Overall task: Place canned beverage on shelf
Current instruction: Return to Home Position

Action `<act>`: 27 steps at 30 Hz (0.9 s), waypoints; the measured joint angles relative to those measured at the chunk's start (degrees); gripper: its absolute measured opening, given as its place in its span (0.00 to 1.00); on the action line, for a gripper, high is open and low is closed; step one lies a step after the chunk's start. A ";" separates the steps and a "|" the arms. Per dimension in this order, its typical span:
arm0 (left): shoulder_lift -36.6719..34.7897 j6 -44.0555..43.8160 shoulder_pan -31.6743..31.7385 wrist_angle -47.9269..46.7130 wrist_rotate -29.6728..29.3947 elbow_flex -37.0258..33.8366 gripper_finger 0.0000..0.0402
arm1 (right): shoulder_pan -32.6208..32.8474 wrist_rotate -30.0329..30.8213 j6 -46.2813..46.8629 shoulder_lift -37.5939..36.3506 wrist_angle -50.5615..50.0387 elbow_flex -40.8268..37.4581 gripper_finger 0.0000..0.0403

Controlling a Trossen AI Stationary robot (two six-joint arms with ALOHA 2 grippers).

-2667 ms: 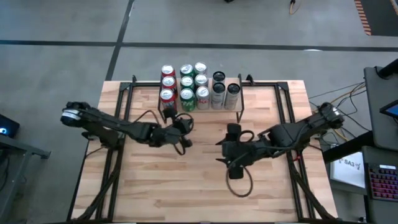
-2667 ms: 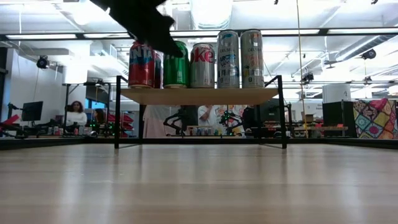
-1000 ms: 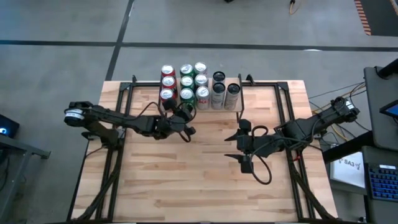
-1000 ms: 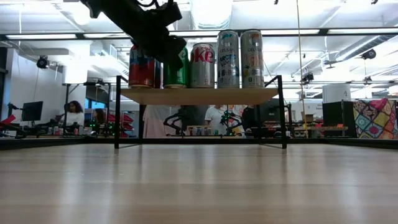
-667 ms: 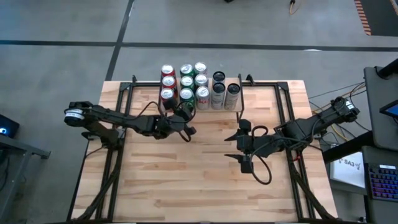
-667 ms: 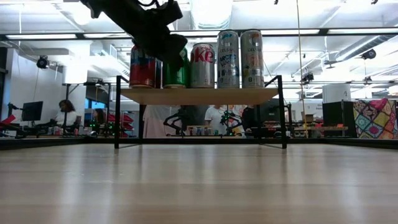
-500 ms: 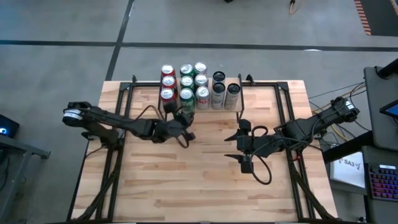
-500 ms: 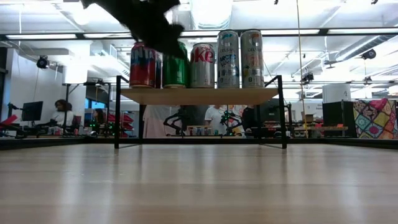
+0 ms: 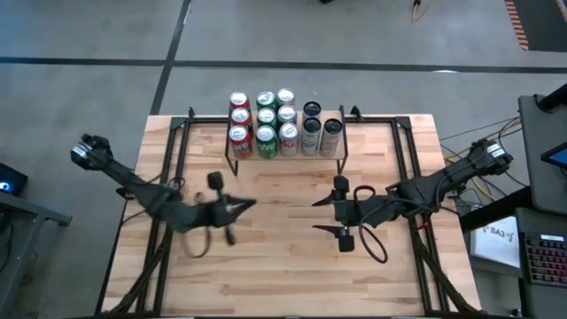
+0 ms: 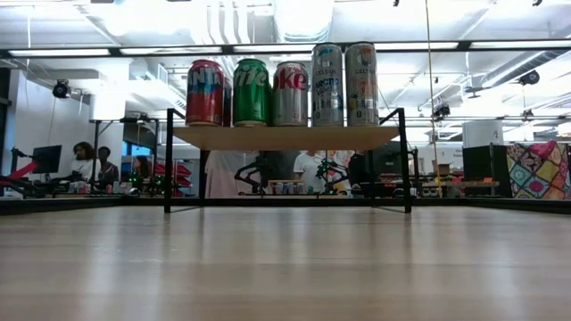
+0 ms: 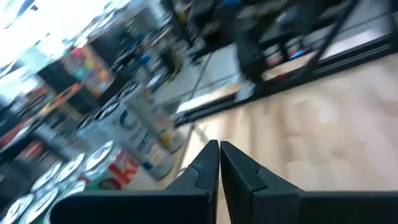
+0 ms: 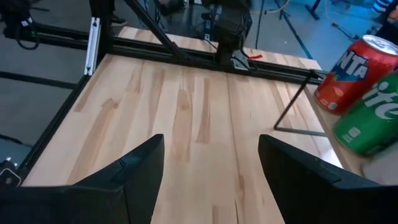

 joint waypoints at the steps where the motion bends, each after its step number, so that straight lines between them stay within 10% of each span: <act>1: -1.56 0.37 -1.85 0.12 0.02 -0.82 0.00 | 0.00 -0.22 -0.12 -0.12 1.14 -0.99 0.62; 9: -14.52 -0.54 -8.93 2.57 0.11 -10.94 0.00 | 0.00 -0.33 -1.69 -3.00 11.95 -9.64 0.62; 27: -41.00 7.15 -3.16 12.00 3.93 -28.64 0.00 | -12.05 -7.75 -4.15 -23.25 21.43 -25.31 0.60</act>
